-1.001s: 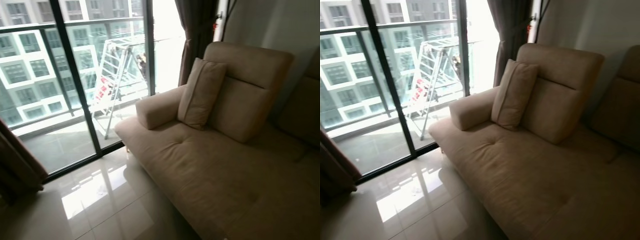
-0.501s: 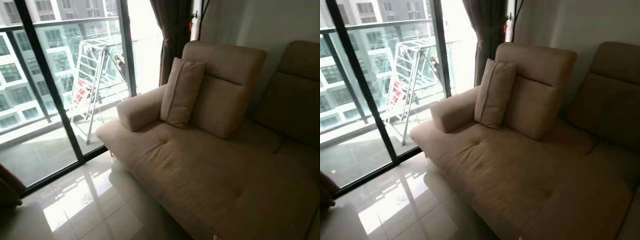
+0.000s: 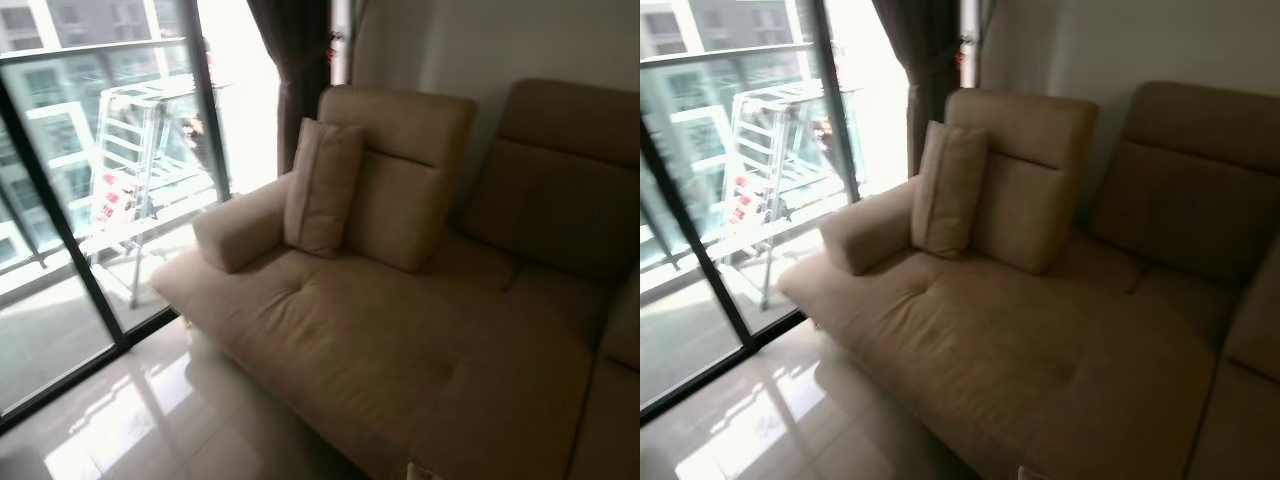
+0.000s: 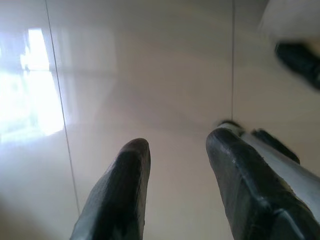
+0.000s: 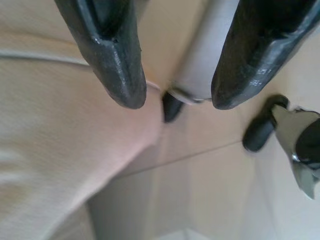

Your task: Move the pillow to the sofa from floor

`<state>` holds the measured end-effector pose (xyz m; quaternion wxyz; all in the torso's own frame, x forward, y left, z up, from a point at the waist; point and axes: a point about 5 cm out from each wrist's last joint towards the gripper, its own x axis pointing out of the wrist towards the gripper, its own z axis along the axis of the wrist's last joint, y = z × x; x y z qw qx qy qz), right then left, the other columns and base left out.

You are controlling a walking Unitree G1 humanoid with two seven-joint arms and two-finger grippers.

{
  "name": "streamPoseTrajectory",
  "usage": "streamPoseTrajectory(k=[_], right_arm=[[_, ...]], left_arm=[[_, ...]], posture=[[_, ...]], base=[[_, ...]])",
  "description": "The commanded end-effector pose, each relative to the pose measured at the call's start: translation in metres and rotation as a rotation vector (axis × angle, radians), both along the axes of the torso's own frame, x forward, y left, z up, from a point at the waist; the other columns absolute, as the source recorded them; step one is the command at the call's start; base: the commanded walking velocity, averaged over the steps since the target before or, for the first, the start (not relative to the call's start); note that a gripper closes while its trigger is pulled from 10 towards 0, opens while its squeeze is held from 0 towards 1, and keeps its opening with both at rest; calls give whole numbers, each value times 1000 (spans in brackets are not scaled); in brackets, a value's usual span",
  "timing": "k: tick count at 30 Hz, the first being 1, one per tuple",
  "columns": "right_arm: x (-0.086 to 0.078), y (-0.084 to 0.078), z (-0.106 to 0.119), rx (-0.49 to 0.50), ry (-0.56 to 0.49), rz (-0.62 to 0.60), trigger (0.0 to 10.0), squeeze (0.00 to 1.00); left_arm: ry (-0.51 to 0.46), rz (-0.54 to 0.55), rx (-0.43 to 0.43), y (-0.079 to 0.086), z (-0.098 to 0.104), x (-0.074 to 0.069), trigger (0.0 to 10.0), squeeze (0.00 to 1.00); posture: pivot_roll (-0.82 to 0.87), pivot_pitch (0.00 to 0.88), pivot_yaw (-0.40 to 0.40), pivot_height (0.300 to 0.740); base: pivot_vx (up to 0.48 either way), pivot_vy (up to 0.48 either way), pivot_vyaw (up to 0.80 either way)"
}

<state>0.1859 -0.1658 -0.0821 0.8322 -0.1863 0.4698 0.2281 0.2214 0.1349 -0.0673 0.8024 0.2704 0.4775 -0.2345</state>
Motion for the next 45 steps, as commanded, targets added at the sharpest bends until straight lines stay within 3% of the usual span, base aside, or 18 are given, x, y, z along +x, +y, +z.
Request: streamPoseTrajectory(k=[1, 27, 30, 45], right_arm=[[62, 20, 54, 363, -487, -387, 10000, 0], [62, 19, 55, 363, -496, -388, 10000, 0], [62, 20, 54, 329, -496, -365, 10000, 0], [65, 20, 59, 344, -532, -364, 10000, 0]], left_arm=[[-348, 477, -809, -38, 76, 82, 10000, 0], [-344, 488, -795, -36, 74, 80, 10000, 0], [-346, 487, -788, -35, 74, 80, 10000, 0], [-350, 467, -755, -25, 72, 80, 10000, 0]], posture=[[-71, 0, 21, 740], [-79, 0, 22, 740], [-81, 0, 24, 740], [-80, 0, 28, 740]], base=[[0, 0, -769], [0, 0, -769], [0, 0, 0], [0, 0, -93]])
